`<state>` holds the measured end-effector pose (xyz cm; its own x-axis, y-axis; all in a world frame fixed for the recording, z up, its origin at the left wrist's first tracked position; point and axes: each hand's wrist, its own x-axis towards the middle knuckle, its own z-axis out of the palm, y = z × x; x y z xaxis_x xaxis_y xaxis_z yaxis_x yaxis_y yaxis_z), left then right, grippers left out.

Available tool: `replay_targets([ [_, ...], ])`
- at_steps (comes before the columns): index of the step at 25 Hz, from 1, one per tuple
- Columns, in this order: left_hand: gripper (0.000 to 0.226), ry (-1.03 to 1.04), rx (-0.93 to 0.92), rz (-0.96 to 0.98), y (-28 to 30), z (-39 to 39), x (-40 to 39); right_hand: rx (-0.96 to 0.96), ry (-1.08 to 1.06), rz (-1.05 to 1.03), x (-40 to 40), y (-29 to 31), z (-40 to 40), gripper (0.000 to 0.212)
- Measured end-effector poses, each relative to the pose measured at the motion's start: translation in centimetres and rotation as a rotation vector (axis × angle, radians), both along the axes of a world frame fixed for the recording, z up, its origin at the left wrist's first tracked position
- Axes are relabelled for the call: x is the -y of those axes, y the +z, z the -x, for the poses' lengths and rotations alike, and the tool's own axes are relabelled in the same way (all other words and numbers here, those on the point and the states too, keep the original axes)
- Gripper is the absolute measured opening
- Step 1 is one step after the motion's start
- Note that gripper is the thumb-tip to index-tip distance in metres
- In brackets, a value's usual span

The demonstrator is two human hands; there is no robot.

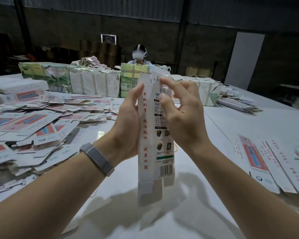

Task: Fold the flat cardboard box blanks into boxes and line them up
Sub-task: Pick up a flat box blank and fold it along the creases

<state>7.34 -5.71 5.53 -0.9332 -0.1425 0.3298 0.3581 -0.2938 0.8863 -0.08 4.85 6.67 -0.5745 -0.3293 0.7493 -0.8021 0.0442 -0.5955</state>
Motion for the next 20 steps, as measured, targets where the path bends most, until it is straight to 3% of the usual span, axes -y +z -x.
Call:
replay_targets([
  [3,0.073,-0.028,0.034,0.018,0.3,-0.2,0.1,0.055,0.055,-0.053,0.1,0.1,-0.5,0.059],
  [6,0.064,-0.039,0.038,0.058,0.6,-0.1,0.0,0.067,0.074,-0.080,0.3,0.0,-0.9,0.069],
  [8,0.053,0.052,0.023,0.079,0.5,0.5,-0.5,0.088,0.112,0.010,0.2,0.1,-1.1,0.059],
  [10,0.061,0.251,-0.007,0.079,0.1,0.9,-0.8,0.078,0.170,0.100,-0.1,0.4,-1.0,0.055],
  [13,0.058,0.416,-0.113,0.226,-0.1,0.8,-0.4,0.059,0.097,0.065,-0.6,0.9,-0.3,0.055],
  [17,0.034,0.313,-0.113,0.210,0.3,0.4,-0.1,0.083,0.007,-0.009,-1.0,1.2,0.5,0.046],
  [20,0.035,0.169,-0.095,0.132,0.2,0.3,-0.3,-0.021,-0.070,-0.072,-0.9,1.0,0.6,0.030],
])
